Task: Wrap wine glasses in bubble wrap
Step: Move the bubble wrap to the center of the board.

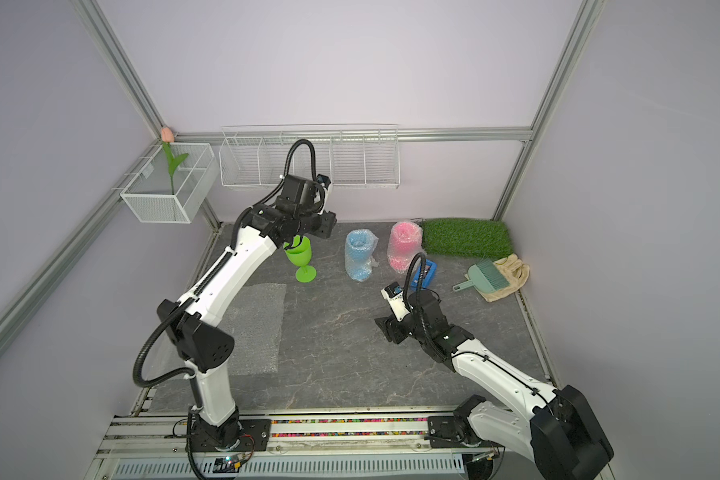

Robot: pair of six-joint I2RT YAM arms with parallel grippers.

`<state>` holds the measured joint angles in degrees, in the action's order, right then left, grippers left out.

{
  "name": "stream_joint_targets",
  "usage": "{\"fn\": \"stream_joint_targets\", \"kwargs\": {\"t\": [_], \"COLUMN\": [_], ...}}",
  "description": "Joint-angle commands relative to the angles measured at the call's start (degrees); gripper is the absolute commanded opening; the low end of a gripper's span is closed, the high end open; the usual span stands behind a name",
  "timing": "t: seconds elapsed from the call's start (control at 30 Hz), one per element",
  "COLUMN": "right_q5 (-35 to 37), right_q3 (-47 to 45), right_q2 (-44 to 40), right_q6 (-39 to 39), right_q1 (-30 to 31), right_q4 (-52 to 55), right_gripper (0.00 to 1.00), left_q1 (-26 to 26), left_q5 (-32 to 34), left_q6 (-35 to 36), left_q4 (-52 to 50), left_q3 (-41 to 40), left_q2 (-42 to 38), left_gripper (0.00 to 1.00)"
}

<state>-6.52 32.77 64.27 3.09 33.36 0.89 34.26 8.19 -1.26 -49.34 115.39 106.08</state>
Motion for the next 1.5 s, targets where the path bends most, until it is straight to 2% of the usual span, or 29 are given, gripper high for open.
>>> {"fn": "stream_joint_targets", "kwargs": {"t": [0.0,0.13,0.27,0.33,0.43,0.57,0.7,0.87,1.17,1.3,1.47], "right_q5": [4.9,6.7,4.1,1.7,-1.4,-1.7,-1.3,-2.7,-4.3,-3.6,-3.1], "right_q3": [3.5,8.8,13.7,15.1,17.2,19.6,20.5,20.9,21.1,21.2,21.1], "right_q2": [2.3,6.2,10.6,12.4,15.3,16.0,15.7,15.9,15.6,15.9,15.4], "right_q6": [2.9,5.9,8.6,10.4,11.4,11.4,10.1,8.7,9.5,9.5,9.7], "right_q1": [-0.4,-1.1,-1.9,-2.2,-2.4,-2.4,-2.4,-2.5,-2.3,-2.5,-2.5], "right_q4": [2.8,9.5,14.8,15.7,17.9,18.3,20.3,21.9,22.2,22.8,22.2], "right_gripper": [0.63,0.63,0.62,0.62,0.62,0.61,0.61,0.59,0.56,0.55,0.54], "left_q1": [0.5,1.4,1.5,1.5,1.2,-1.4,-3.8,-7.8,-11.8,-12.1,-12.1], "left_q5": [4.0,7.1,6.2,6.6,11.4,9.0,7.2,1.0,-2.5,-3.6,-6.3], "left_q6": [-7.6,-13.1,-17.4,-19.0,-27.5,-29.0,-29.3,-28.6,-27.7,-27.5,-26.5], "left_q4": [1.1,0.2,0.0,-0.8,-2.3,0.2,1.7,4.8,8.3,8.9,8.6], "left_q3": [-13.1,-27.6,-40.3,-45.1,-50.7,-56.6,-59.4,-61.1,-63.7,-64.4,-65.4], "left_q2": [-7.0,-16.9,-24.2,-26.1,-27.5,-26.4,-23.3,-18.9,-13.0,-11.8,-13.6], "left_gripper": [0.55,0.54,0.55,0.54,0.54,0.54,0.54,0.54,0.48,0.37,0.14]}}
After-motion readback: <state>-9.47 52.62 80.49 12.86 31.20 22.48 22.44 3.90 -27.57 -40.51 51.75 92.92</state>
